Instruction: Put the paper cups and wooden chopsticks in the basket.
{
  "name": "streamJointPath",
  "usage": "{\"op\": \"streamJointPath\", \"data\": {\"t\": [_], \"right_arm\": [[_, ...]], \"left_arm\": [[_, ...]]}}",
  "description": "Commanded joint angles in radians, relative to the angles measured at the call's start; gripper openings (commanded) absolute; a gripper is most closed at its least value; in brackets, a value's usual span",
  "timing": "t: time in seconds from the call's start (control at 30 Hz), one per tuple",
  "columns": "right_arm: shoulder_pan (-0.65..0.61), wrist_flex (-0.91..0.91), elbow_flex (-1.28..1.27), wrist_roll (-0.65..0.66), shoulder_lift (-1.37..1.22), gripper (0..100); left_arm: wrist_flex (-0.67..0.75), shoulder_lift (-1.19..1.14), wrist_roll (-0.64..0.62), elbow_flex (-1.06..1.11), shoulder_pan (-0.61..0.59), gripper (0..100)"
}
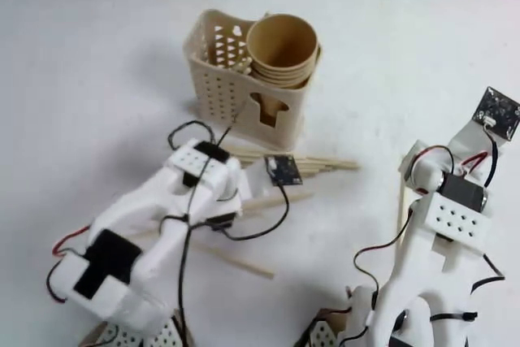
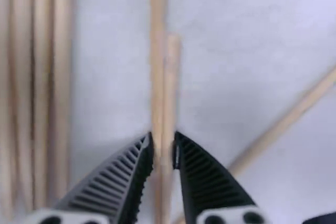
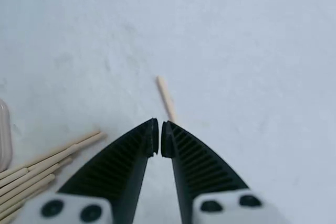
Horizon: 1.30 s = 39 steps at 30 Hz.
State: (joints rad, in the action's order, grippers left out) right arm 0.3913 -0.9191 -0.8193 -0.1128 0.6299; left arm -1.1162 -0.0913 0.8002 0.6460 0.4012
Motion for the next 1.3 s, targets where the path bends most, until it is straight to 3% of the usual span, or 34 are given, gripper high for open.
{"op": "streamJointPath", "data": {"t": [0.0,0.3,0.47,0.8,1.03,1.27], "right_arm": [[-0.008,0.018,0.008,0.015,0.015,2.8],[-0.007,0.018,0.008,0.015,0.015,2.8],[-0.007,0.018,0.009,0.015,0.015,2.8],[-0.007,0.018,0.011,0.017,0.015,2.8],[-0.007,0.018,0.011,0.015,0.015,2.8],[-0.007,0.018,0.011,0.015,0.015,2.8]], "left_arm": [[-0.072,-0.108,0.006,-0.092,0.041,2],[-0.091,-0.058,0.009,-0.075,0.044,2],[-0.112,0.199,0.009,0.009,0.045,2],[-0.315,0.699,0.008,0.012,0.039,2],[-0.364,0.908,-0.06,-0.21,0.025,2],[-0.293,0.862,-0.195,-0.506,-0.021,2]]}}
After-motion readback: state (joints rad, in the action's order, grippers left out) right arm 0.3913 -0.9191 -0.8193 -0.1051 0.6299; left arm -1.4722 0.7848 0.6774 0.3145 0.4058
